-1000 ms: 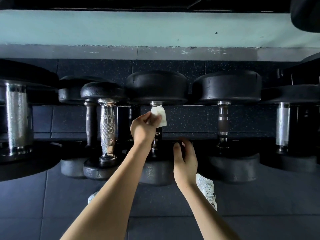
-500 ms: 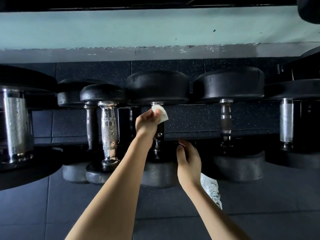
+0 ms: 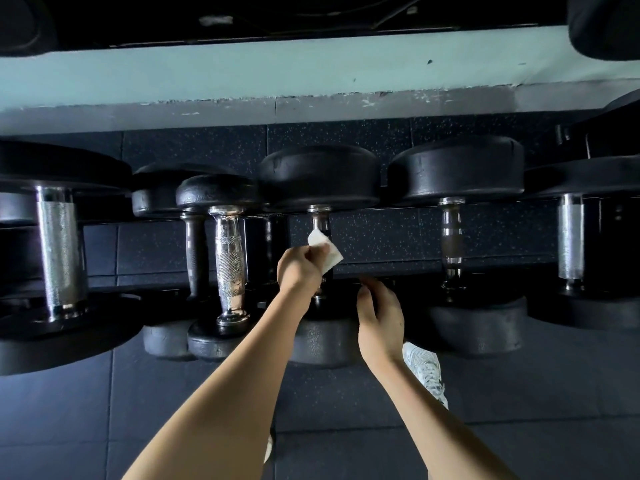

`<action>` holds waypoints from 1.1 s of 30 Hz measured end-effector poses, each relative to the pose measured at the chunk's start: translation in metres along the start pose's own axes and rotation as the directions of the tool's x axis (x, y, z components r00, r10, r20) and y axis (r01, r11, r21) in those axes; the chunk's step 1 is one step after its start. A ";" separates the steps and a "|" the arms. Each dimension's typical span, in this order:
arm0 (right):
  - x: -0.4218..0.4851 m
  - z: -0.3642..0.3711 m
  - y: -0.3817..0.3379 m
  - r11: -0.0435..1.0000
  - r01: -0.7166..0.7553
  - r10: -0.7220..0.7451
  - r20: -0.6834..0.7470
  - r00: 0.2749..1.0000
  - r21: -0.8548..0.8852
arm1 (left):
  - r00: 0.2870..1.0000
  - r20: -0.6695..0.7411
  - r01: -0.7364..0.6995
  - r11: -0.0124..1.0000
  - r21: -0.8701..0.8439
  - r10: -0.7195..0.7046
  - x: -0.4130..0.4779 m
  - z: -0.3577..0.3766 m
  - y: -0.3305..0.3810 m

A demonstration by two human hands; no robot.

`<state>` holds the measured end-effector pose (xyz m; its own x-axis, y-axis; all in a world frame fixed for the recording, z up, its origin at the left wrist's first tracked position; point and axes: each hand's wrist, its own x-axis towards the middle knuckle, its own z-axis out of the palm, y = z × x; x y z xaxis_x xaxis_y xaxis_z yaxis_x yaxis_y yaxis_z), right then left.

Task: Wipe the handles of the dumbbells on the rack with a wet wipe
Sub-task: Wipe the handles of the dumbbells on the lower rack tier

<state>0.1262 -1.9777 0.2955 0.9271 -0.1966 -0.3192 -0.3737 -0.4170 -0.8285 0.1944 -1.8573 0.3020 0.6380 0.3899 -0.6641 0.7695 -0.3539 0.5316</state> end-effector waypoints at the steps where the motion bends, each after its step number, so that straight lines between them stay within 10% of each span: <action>1: 0.000 0.000 0.000 1.000 0.000 0.000 -0.007 1.000 -0.002 | 1.000 -0.004 -0.007 0.998 -0.069 0.007 0.000 0.001 -0.001; 20: 0.000 0.000 -0.003 1.000 -0.027 0.027 -0.031 0.999 -0.012 | 0.961 -0.185 0.026 0.730 -0.683 -0.207 0.007 0.006 0.025; 33: -0.001 0.001 -0.002 0.999 -0.035 0.034 -0.033 0.999 -0.008 | 0.977 -0.153 -0.004 0.709 -0.705 -0.146 0.008 0.008 0.032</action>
<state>0.1262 -1.9760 0.2975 0.9122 -0.2397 -0.3324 -0.4059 -0.4172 -0.8131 0.2239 -1.8721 0.3091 0.5150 0.5633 -0.6461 0.5624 0.3468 0.7506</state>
